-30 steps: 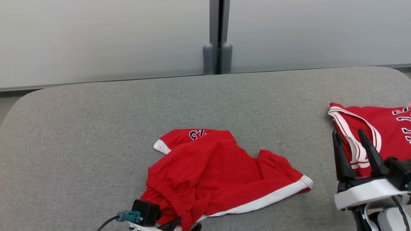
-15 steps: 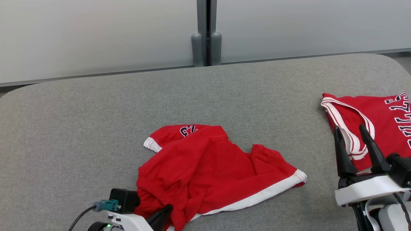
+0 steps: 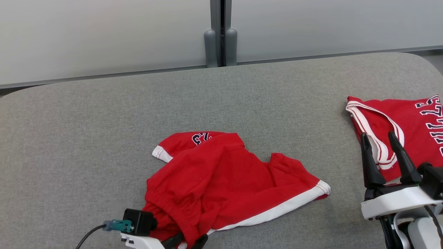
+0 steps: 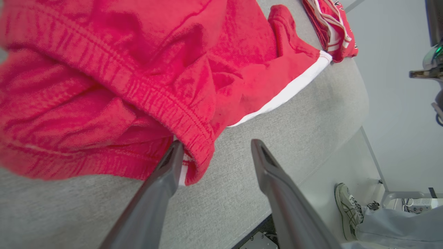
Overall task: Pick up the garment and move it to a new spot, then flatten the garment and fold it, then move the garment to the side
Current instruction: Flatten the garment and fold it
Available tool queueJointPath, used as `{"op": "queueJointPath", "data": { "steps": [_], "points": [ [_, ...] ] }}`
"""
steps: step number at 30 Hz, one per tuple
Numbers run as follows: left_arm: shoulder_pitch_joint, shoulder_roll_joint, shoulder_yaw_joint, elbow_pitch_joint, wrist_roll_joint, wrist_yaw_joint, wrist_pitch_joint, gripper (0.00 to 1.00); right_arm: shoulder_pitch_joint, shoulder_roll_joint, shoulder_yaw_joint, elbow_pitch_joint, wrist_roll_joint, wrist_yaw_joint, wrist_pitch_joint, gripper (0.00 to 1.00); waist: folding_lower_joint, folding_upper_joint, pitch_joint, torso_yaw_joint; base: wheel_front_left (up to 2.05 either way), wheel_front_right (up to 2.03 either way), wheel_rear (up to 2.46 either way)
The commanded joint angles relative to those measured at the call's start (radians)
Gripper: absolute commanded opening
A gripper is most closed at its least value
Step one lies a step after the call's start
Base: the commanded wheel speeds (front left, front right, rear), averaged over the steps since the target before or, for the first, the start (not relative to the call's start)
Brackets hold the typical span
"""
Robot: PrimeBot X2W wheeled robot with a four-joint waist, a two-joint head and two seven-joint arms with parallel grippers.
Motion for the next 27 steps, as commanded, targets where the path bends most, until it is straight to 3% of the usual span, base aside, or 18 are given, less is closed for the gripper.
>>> {"op": "queueJointPath", "data": {
  "steps": [1, 2, 3, 4, 5, 6, 12, 18, 23, 24, 25, 27],
  "points": [
    [-0.027, -0.007, 0.002, 0.013, -0.013, -0.011, -0.007, 0.98, -0.010, -0.003, 0.001, -0.002, 0.005, 0.000, -0.005, 1.00, 0.0000, -0.0001, 0.004, -0.004, 0.00, 0.00, 0.00],
    [-0.036, -0.009, 0.005, 0.027, -0.019, -0.014, -0.011, 0.80, -0.012, -0.004, 0.001, -0.002, 0.006, 0.000, -0.005, 1.00, 0.0000, -0.0001, 0.007, -0.006, 0.00, 0.00, 0.00],
    [-0.045, -0.011, 0.006, 0.043, -0.025, -0.021, -0.015, 0.50, -0.015, -0.005, 0.002, -0.002, 0.007, 0.000, -0.005, 1.00, 0.0000, -0.0001, 0.009, -0.008, 0.00, 0.00, 0.00],
    [-0.056, -0.011, 0.010, 0.055, -0.023, -0.023, -0.022, 0.35, -0.016, -0.006, 0.002, -0.003, 0.007, 0.000, -0.005, 1.00, 0.0000, -0.0001, 0.011, -0.010, 0.00, 0.00, 0.00],
    [-0.068, -0.009, 0.016, 0.067, -0.018, -0.029, -0.033, 0.08, -0.018, -0.007, 0.001, -0.003, 0.008, 0.000, -0.005, 1.00, 0.0000, -0.0001, 0.012, -0.012, 0.00, 0.00, 0.00],
    [-0.078, -0.007, 0.022, 0.077, -0.017, -0.032, -0.045, 0.00, -0.017, -0.008, -0.001, -0.004, 0.009, 0.000, -0.005, 1.00, 0.0000, -0.0001, 0.013, -0.012, 0.00, 0.00, 0.00],
    [-0.118, 0.033, 0.070, 0.077, -0.006, -0.029, -0.076, 0.00, -0.020, -0.006, -0.006, -0.006, 0.007, 0.000, -0.005, 1.00, 0.0000, -0.0001, 0.022, -0.012, 0.00, 0.00, 0.00],
    [-0.195, 0.100, 0.120, 0.102, -0.006, -0.029, -0.044, 0.00, -0.034, -0.009, 0.000, -0.006, 0.011, 0.000, -0.005, 1.00, 0.0000, -0.0001, 0.037, -0.012, 0.00, 0.00, 0.00],
    [-0.277, 0.119, 0.126, 0.180, -0.057, -0.050, 0.006, 0.00, -0.041, -0.011, 0.005, 0.001, 0.011, 0.000, -0.005, 1.00, 0.0000, -0.0001, 0.042, -0.014, 0.00, 0.00, 0.00],
    [-0.294, 0.121, 0.124, 0.197, -0.064, -0.055, 0.012, 0.33, -0.043, -0.009, 0.008, 0.002, 0.012, 0.000, -0.005, 1.00, 0.0000, -0.0001, 0.042, -0.015, 0.00, 0.00, 0.00],
    [-0.308, 0.122, 0.122, 0.215, -0.067, -0.056, 0.014, 1.00, -0.045, -0.007, 0.010, 0.003, 0.012, 0.000, -0.005, 1.00, 0.0000, -0.0001, 0.041, -0.016, 0.00, 0.00, 0.00],
    [-0.321, 0.125, 0.118, 0.244, -0.053, -0.060, -0.004, 1.00, -0.047, -0.005, 0.014, 0.008, 0.013, 0.000, -0.005, 1.00, 0.0000, -0.0001, 0.039, -0.019, 0.00, 0.00, 0.00]
  ]
}}
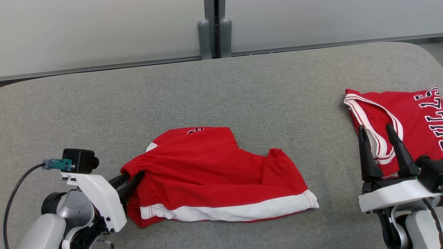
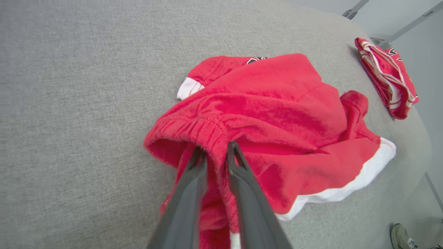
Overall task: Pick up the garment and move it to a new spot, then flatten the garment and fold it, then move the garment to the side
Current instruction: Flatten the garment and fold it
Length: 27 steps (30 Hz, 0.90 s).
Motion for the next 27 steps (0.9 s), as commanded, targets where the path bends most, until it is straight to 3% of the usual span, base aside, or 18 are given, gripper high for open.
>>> {"op": "queueJointPath", "data": {
  "steps": [1, 10, 18, 27],
  "points": [
    [-0.019, 0.006, 0.003, 0.016, 0.017, -0.005, -0.027, 1.00, -0.009, -0.003, 0.002, 0.006, 0.006, 0.000, -0.005, 1.00, 0.0000, 0.0000, -0.004, -0.002, 0.00, 0.00, 0.00],
    [0.065, 0.022, 0.011, -0.078, 0.080, 0.012, -0.146, 1.00, 0.014, 0.001, 0.006, 0.014, 0.004, 0.000, -0.005, 1.00, 0.0000, 0.0000, -0.030, 0.026, 0.00, 0.00, 0.00],
    [0.162, 0.042, 0.066, -0.243, 0.217, 0.118, -0.314, 1.00, 0.028, 0.000, 0.005, 0.014, -0.005, 0.000, -0.005, 1.00, 0.0000, 0.0000, -0.071, 0.079, 0.00, 0.00, 0.00],
    [0.247, -0.019, 0.068, -0.228, 0.375, 0.223, -0.579, 1.00, 0.067, 0.005, 0.033, 0.040, -0.016, 0.000, -0.005, 1.00, 0.0000, 0.0000, -0.164, 0.089, 0.00, 0.00, 0.00]
  ]
}}
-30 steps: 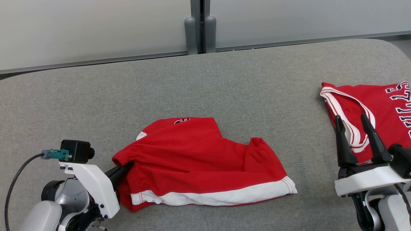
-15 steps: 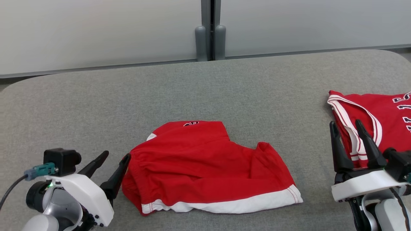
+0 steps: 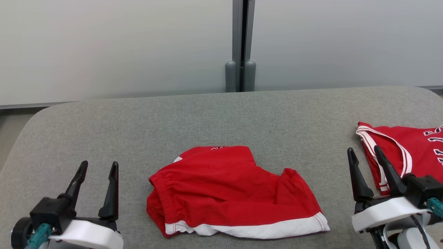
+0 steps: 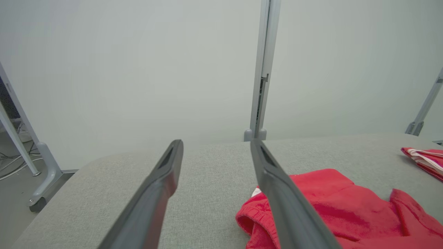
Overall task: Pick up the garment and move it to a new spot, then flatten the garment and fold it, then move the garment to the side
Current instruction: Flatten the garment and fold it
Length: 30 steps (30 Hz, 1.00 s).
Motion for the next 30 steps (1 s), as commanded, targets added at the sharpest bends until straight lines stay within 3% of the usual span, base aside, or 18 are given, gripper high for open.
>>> {"op": "queueJointPath", "data": {
  "steps": [1, 5, 9, 15, 30],
  "points": [
    [0.011, -0.009, 0.003, 0.008, 0.014, 0.011, -0.031, 1.00, 0.007, -0.008, 0.001, 0.001, -0.002, 0.000, -0.005, 1.00, 0.0000, -0.0001, -0.010, -0.001, 0.00, 0.00, 0.00],
    [0.033, -0.046, 0.009, 0.051, 0.042, 0.044, -0.144, 1.00, 0.016, -0.012, 0.000, -0.007, -0.003, 0.000, -0.005, 1.00, 0.0000, -0.0001, -0.016, -0.006, 0.00, 0.00, 0.00],
    [0.060, -0.092, 0.012, 0.099, 0.057, 0.048, -0.203, 1.00, 0.047, -0.005, -0.012, -0.013, -0.002, 0.000, -0.005, 1.00, 0.0000, -0.0001, -0.025, -0.005, 0.00, 0.00, 0.00],
    [0.065, -0.130, 0.013, 0.139, 0.086, 0.022, -0.215, 1.00, 0.082, 0.003, -0.015, -0.006, -0.006, 0.000, -0.005, 1.00, 0.0000, -0.0001, -0.027, 0.003, 0.00, 0.00, 0.00],
    [0.052, -0.165, 0.055, 0.137, 0.134, -0.025, -0.214, 1.00, 0.076, 0.002, -0.022, -0.011, -0.012, 0.000, -0.005, 1.00, 0.0000, -0.0001, -0.025, 0.011, 0.00, 0.00, 0.00]
  ]
}}
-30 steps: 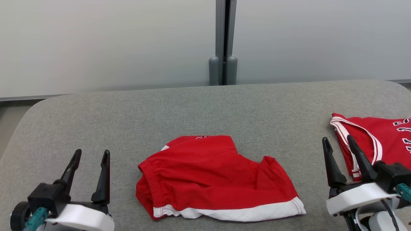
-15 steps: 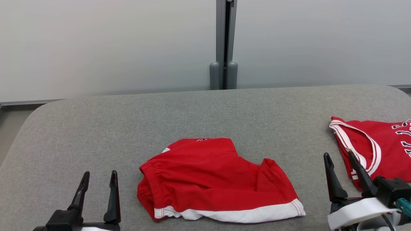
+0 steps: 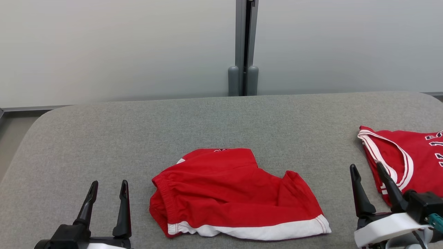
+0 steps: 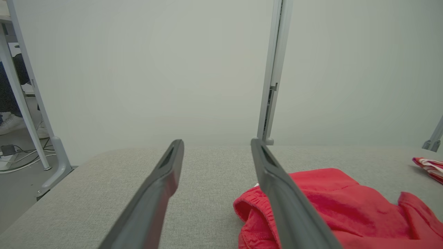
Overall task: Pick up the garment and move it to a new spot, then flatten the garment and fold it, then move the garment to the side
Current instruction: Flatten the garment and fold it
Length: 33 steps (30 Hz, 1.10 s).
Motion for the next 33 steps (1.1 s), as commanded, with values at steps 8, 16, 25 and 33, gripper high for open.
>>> {"op": "queueJointPath", "data": {
  "steps": [8, 16, 25, 33],
  "points": [
    [-0.001, -0.004, 0.006, 0.018, 0.008, -0.027, -0.001, 1.00, -0.004, -0.016, -0.020, 0.016, -0.019, 0.000, 0.042, 1.00, 0.0000, 0.0000, -0.001, 0.002, 0.00, 0.00, 0.00],
    [0.023, 0.009, -0.080, 0.053, -0.099, -0.147, 0.205, 1.00, 0.033, -0.048, 0.066, 0.043, 0.073, 0.000, 0.272, 1.00, 0.0000, 0.0000, 0.012, 0.008, 0.00, 0.00, 0.00],
    [0.013, 0.044, -0.153, 0.039, -0.166, -0.192, 0.430, 1.00, 0.031, -0.052, 0.136, 0.076, 0.164, 0.000, 0.452, 1.00, 0.0000, 0.0000, 0.035, 0.020, 0.00, 0.00, 0.00],
    [-0.039, 0.043, -0.208, 0.085, -0.192, -0.207, 0.510, 1.00, -0.005, -0.054, 0.166, 0.101, 0.178, 0.000, 0.491, 1.00, 0.0000, 0.0000, 0.064, 0.027, 0.00, 0.00, 0.00]
  ]
}}
